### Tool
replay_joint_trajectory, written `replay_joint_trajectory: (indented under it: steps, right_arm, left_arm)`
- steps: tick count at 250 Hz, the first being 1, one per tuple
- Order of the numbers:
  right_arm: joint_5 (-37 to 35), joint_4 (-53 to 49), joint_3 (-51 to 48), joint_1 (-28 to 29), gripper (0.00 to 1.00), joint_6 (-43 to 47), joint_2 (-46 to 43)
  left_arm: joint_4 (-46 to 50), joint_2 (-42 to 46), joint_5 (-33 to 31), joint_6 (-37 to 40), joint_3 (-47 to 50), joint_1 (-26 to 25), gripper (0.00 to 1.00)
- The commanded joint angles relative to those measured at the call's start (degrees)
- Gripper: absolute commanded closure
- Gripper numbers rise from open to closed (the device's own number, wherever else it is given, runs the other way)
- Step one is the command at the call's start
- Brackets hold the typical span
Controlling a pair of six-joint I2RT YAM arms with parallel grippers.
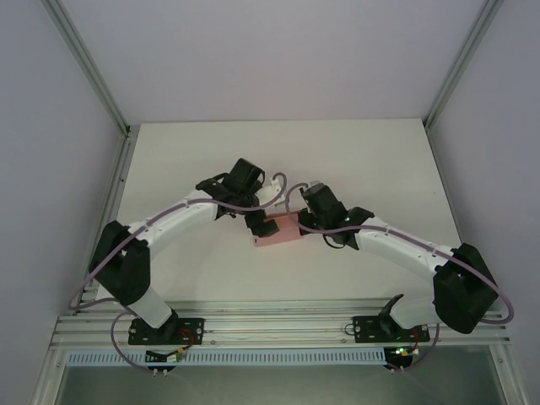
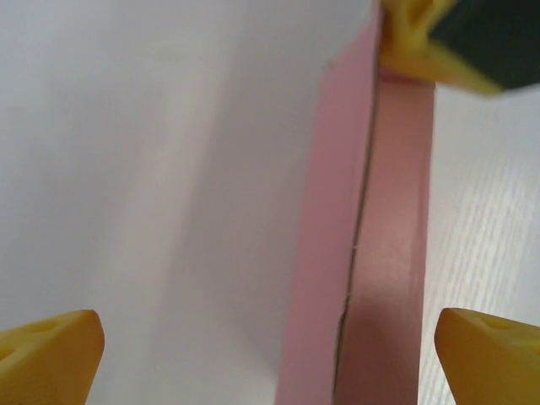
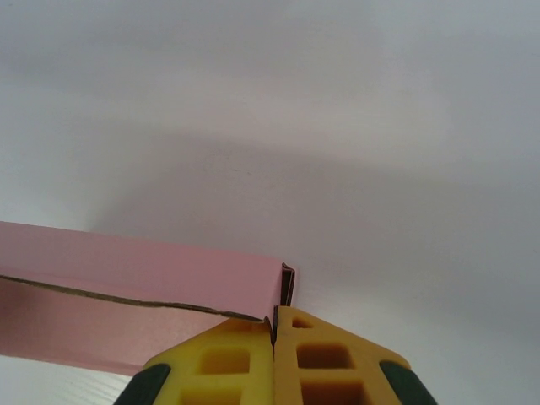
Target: Assemble paper box
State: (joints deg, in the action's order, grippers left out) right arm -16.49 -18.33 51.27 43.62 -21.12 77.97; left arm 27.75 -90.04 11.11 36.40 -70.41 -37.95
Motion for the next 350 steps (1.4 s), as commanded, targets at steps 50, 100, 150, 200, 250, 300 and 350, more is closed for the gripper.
replay_joint_trajectory:
  steps: [50, 100, 150, 200, 250, 300, 350]
  right_arm:
    - [-2.81, -7.69, 1.61, 1.93, 1.0, -3.77, 2.02]
    - [-2.08, -8.4, 3.03, 2.19, 1.0, -3.24, 2.59]
    - [-1.5, -8.67, 3.36, 2.29, 1.0, -3.35, 2.8]
    - [-1.61, -9.25, 3.49, 2.27, 1.0, -4.06, 3.15]
    - [-1.7, -9.78, 3.74, 2.27, 1.0, -4.01, 3.67]
    - [-1.68, -10.32, 4.15, 2.29, 1.0, -4.34, 4.25]
    - [-1.97, -10.57, 4.28, 2.29, 1.0, -4.28, 4.79]
  left_arm:
    - [2.11, 12.63, -23.76, -29.29, 4.92, -2.96, 0.0]
    - [6.76, 12.62, -20.53, -35.2, 6.93, -2.92, 0.19]
    - [7.86, 7.93, -22.42, -35.92, 5.13, -2.91, 0.58]
    - [8.44, 6.83, -19.78, -36.91, 5.29, -2.92, 0.61]
    - [9.06, 7.8, -18.31, -37.76, 6.51, -2.91, 0.51]
    - [8.26, 10.99, -18.0, -37.79, 7.39, -2.93, 0.43]
    - [6.56, 13.2, -16.04, -38.32, 9.45, -2.48, 0.41]
